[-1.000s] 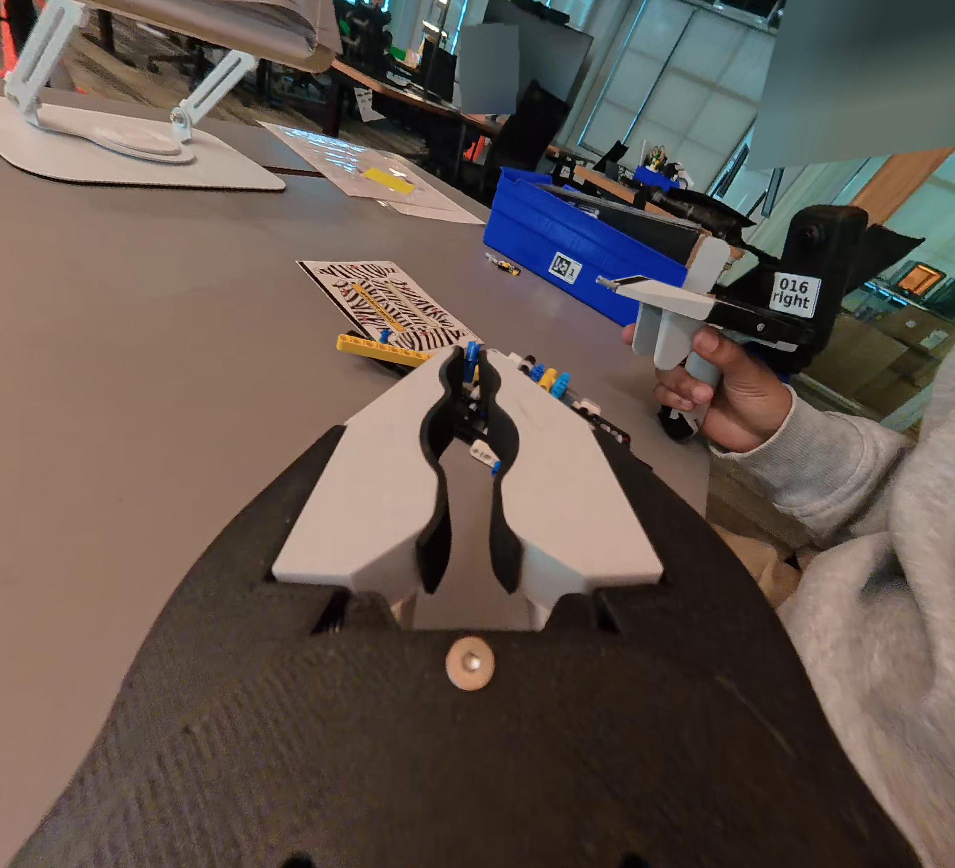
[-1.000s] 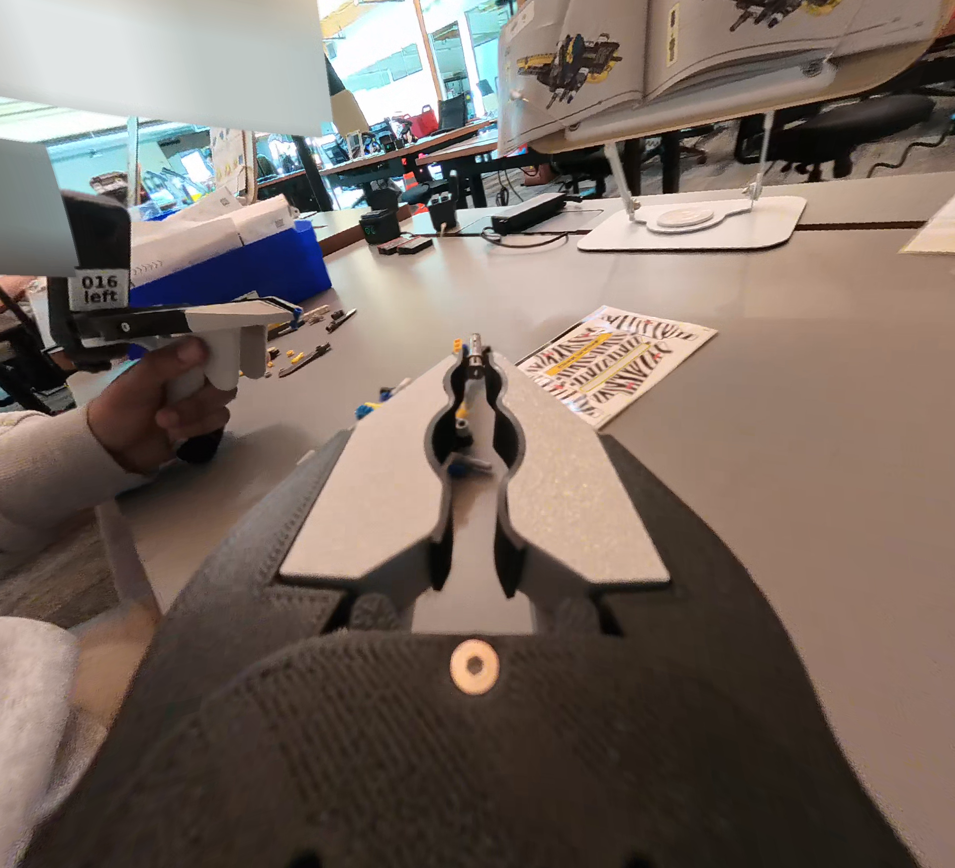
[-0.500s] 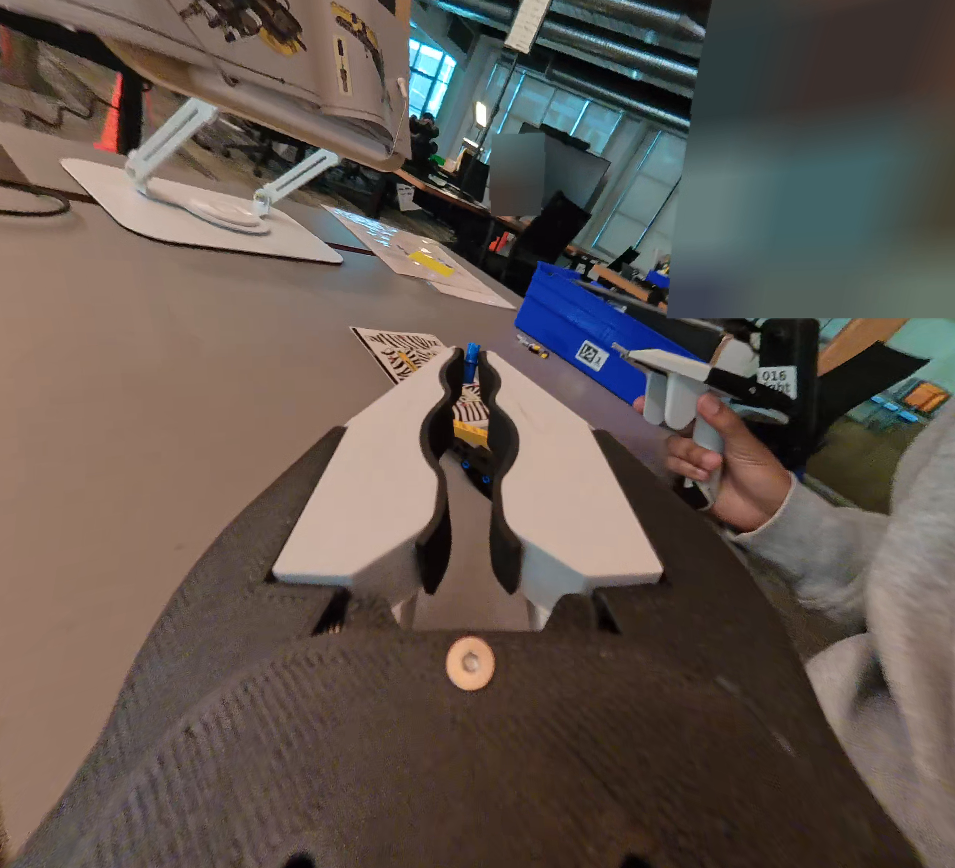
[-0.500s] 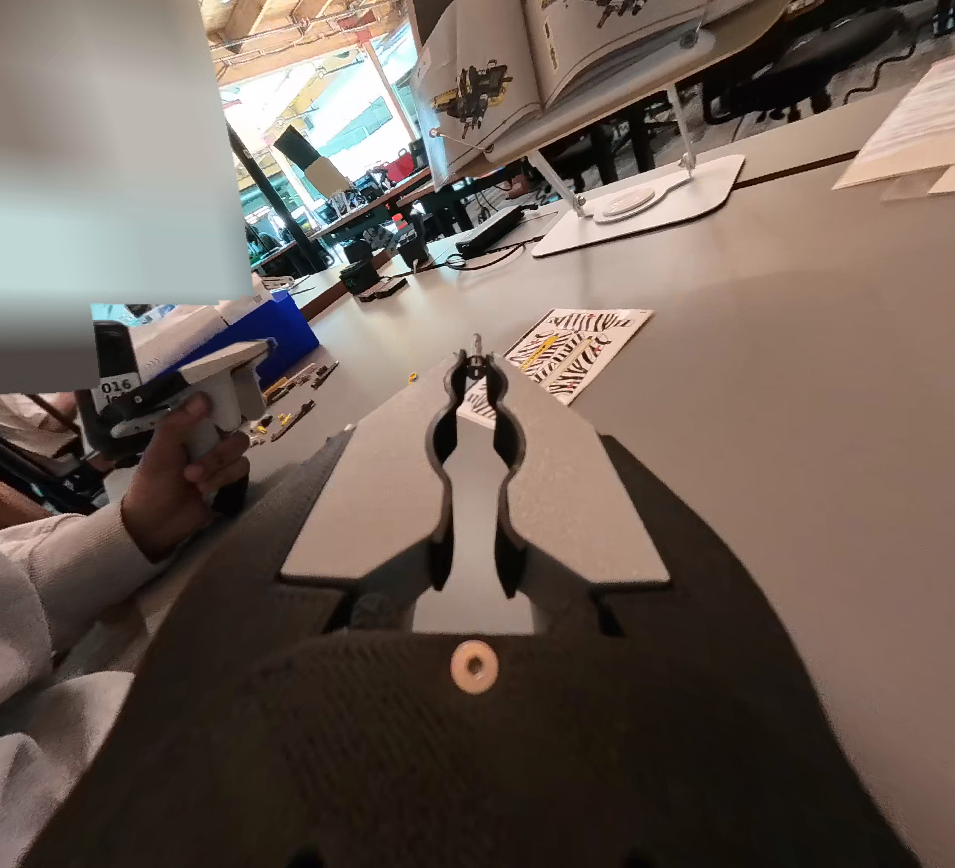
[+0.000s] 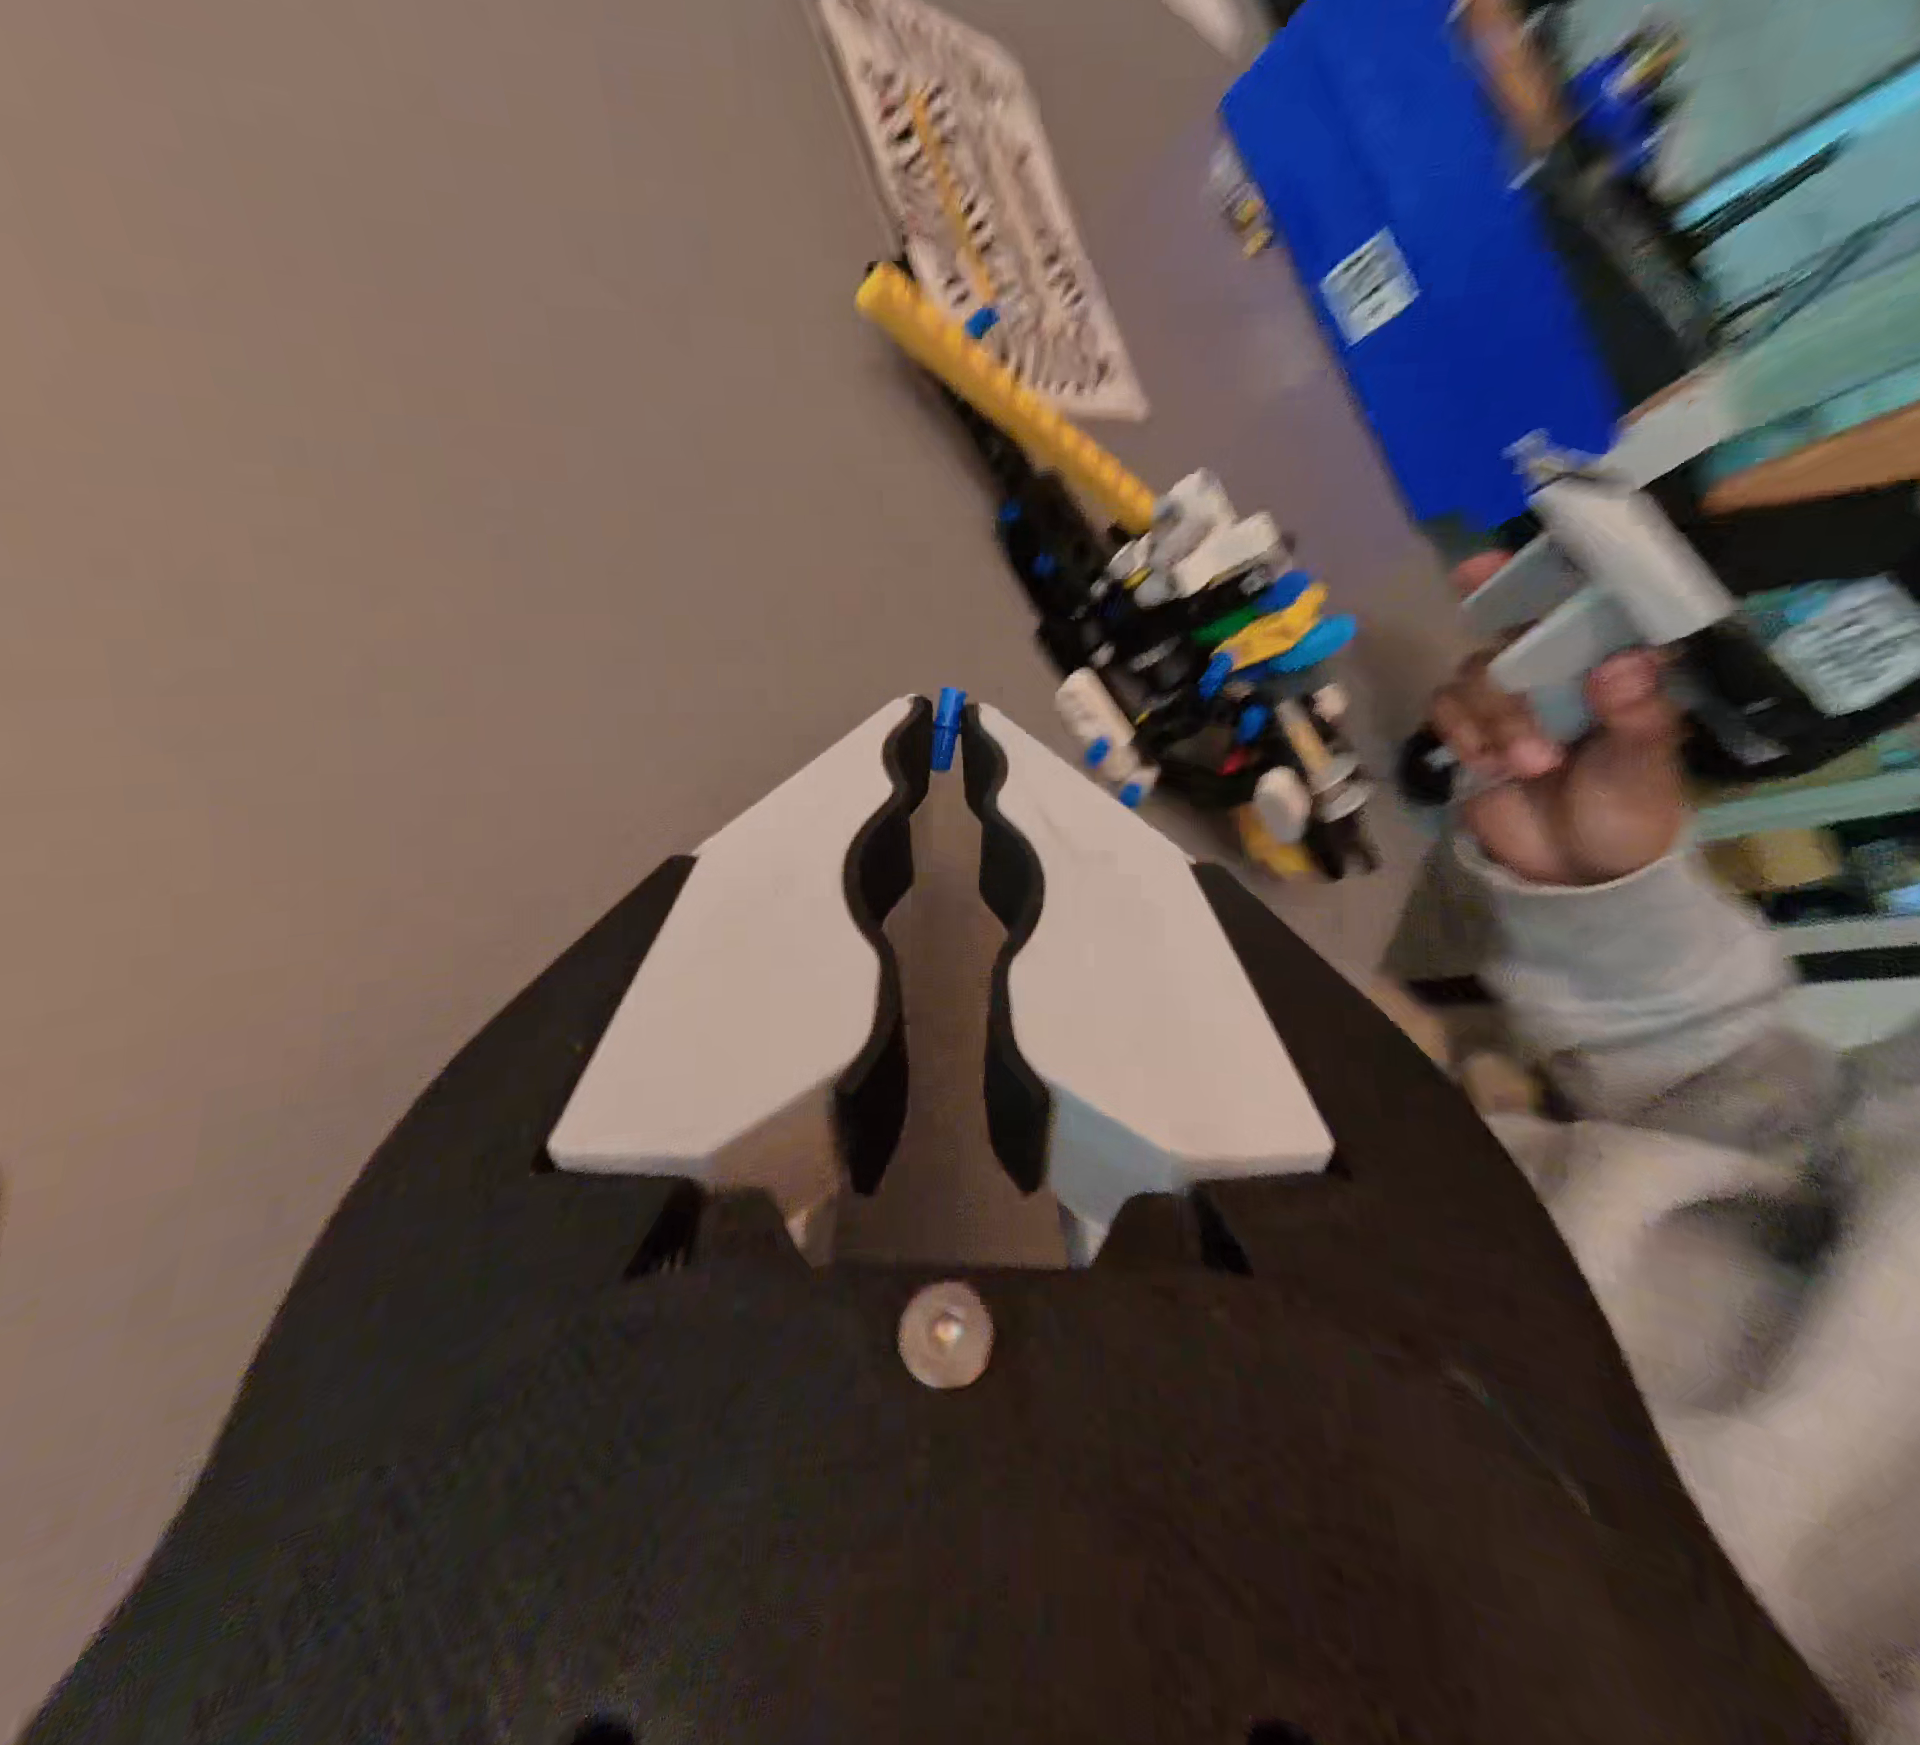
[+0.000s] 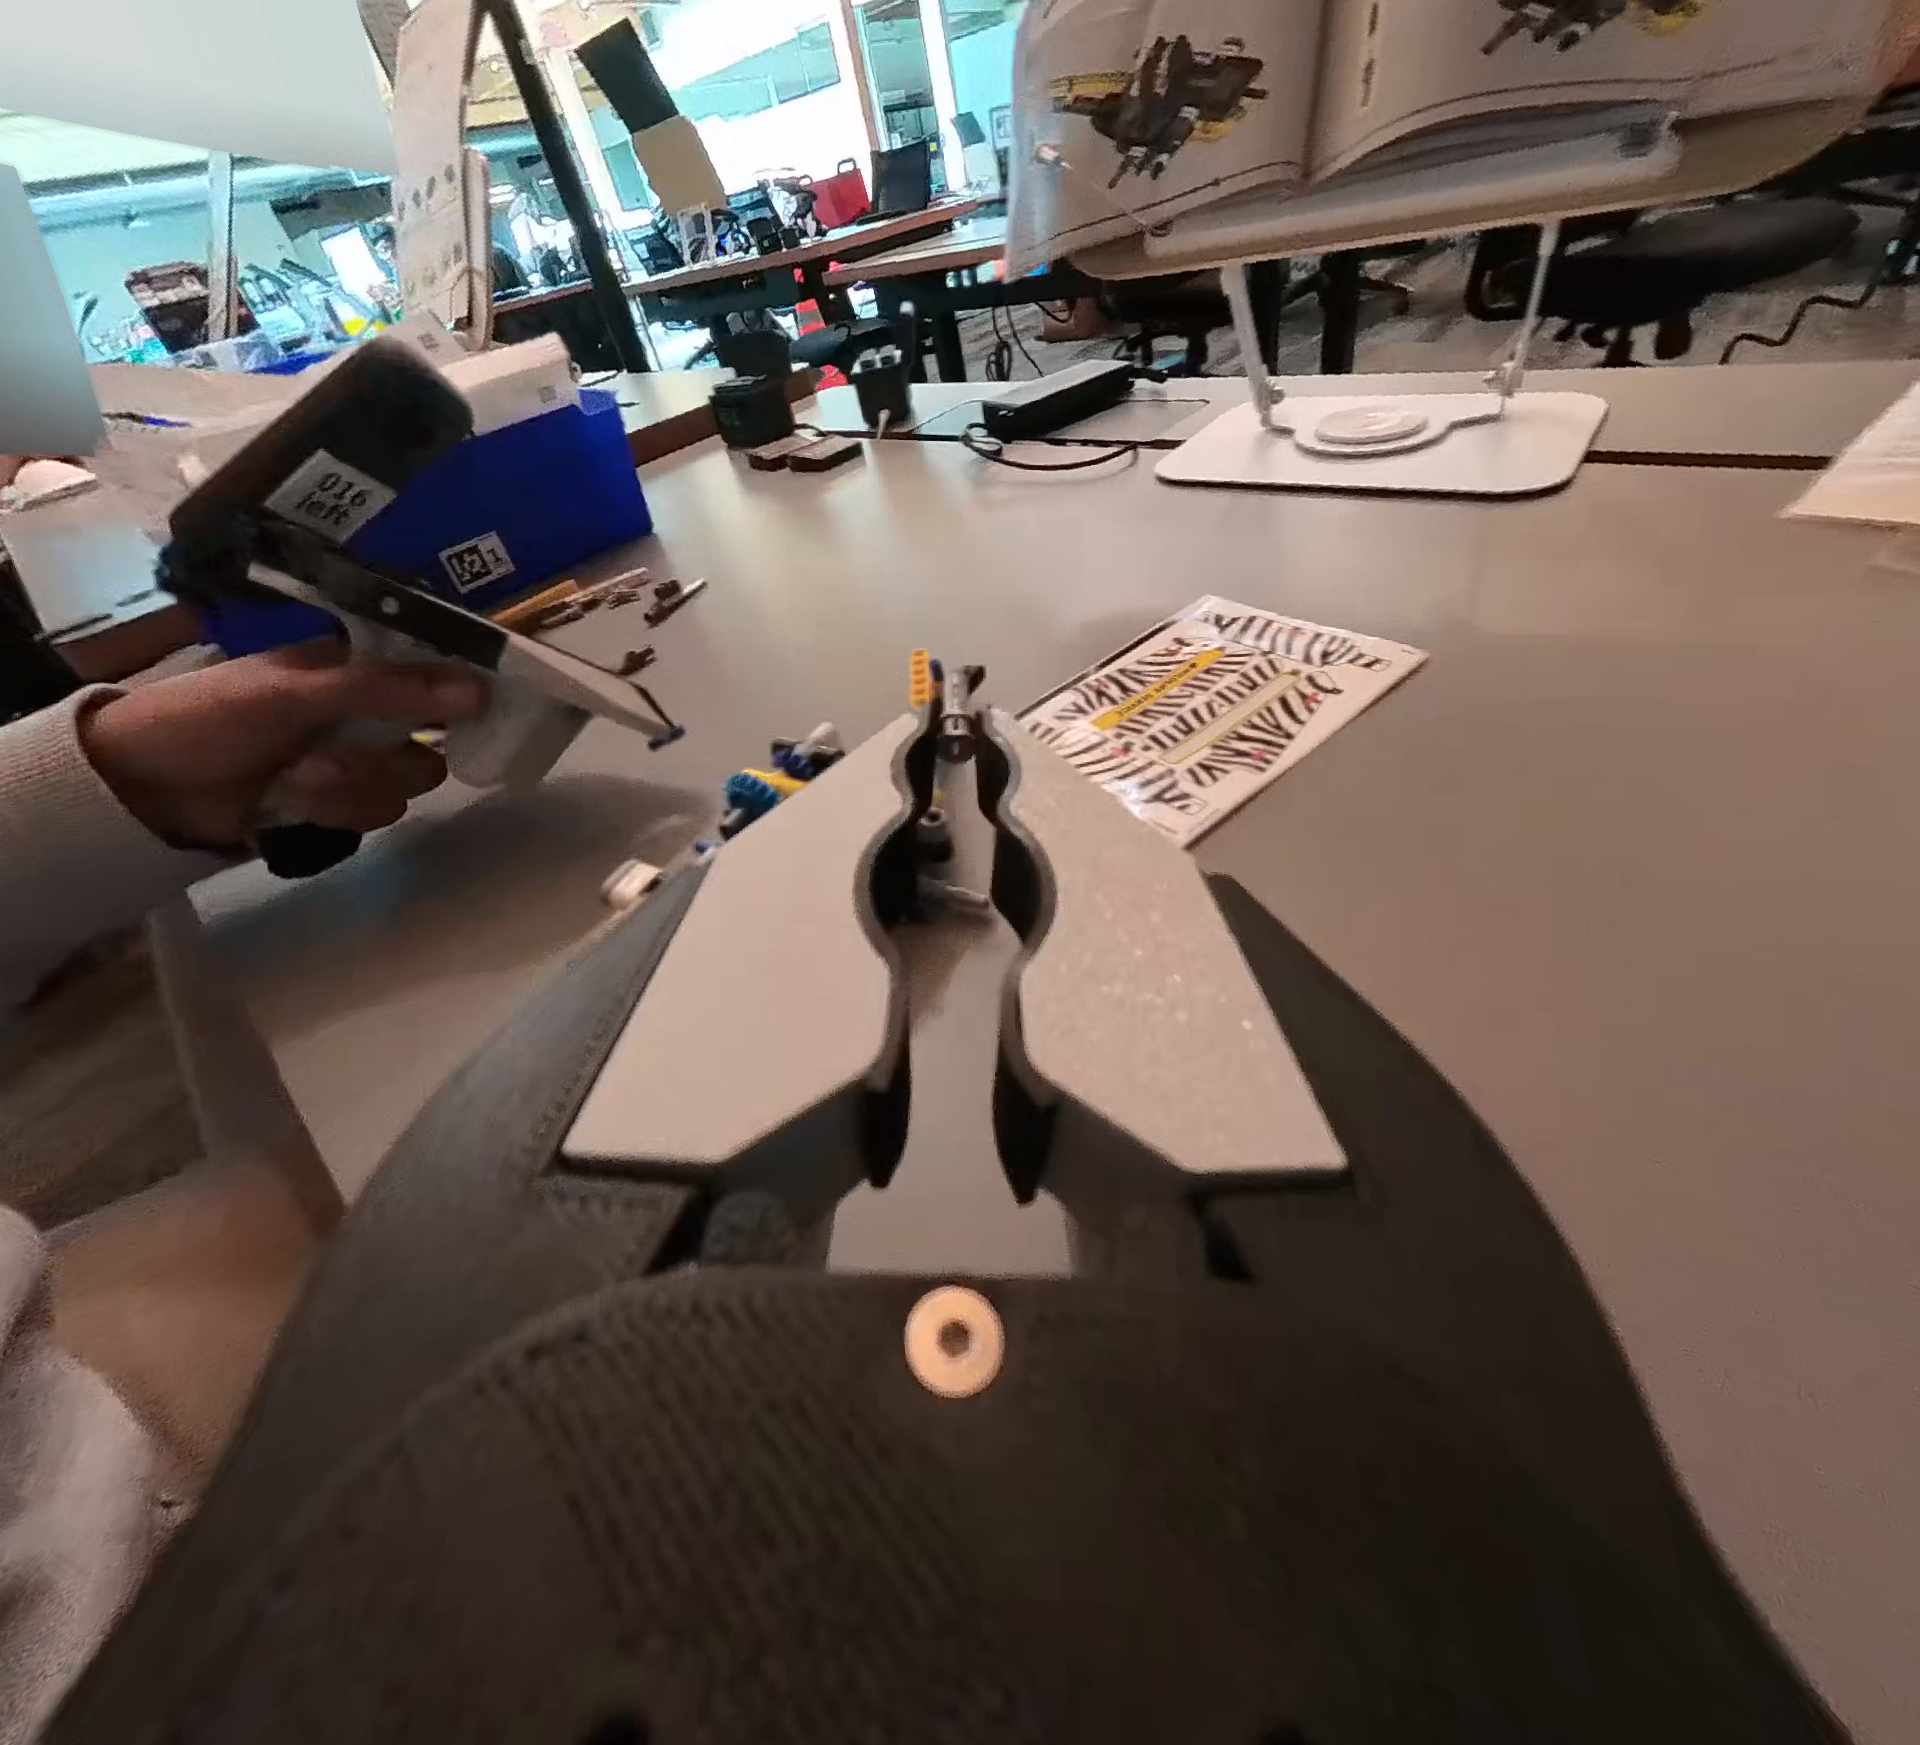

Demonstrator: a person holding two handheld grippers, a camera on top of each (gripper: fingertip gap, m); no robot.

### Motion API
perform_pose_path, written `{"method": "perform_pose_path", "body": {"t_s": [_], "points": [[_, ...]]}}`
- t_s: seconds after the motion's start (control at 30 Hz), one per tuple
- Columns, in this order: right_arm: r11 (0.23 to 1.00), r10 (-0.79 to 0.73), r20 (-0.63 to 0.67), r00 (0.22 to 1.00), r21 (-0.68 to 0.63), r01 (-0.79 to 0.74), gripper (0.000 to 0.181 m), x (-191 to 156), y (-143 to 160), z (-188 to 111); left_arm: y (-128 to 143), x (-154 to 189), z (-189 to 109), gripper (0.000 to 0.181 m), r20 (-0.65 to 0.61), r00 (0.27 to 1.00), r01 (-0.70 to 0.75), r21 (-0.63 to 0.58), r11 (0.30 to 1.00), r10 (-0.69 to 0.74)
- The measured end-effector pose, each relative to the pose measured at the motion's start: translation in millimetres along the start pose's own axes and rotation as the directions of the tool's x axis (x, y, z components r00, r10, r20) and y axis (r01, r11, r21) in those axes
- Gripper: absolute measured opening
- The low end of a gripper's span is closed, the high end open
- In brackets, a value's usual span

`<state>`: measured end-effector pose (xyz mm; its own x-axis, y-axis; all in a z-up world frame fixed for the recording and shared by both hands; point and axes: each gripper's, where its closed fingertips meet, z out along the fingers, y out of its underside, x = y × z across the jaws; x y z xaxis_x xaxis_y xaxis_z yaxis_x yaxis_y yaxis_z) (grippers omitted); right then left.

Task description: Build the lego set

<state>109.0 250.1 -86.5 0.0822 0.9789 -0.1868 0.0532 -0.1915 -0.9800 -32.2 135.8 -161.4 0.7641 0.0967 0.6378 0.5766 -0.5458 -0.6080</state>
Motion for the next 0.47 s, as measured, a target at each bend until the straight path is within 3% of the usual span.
{"method": "perform_pose_path", "body": {"t_s": [0.07,0.13,0.2,0.47], "points": [[1.0,-0.025,0.007,1.0,0.004,0.025,0.005,-7,-3,-1,13,-9,2,0.006,0.102,0.99,-0.088,-0.098,0.991,0.098],[0.999,-0.049,0.01,0.999,0.014,0.049,0.004,-11,-6,-2,9,-7,5,0.008,0.112,0.989,-0.088,-0.058,0.994,0.094],[0.998,-0.066,0.01,0.998,0.023,0.066,0.004,-14,-8,-2,8,1,5,0.01,0.041,0.999,-0.009,-0.029,1.0,0.011],[0.997,-0.04,0.018,0.999,0.064,0.039,0.005,-13,-17,-7,4,-12,-19,0.014,0.124,0.992,-0.013,0.082,0.997,0.003]]}}
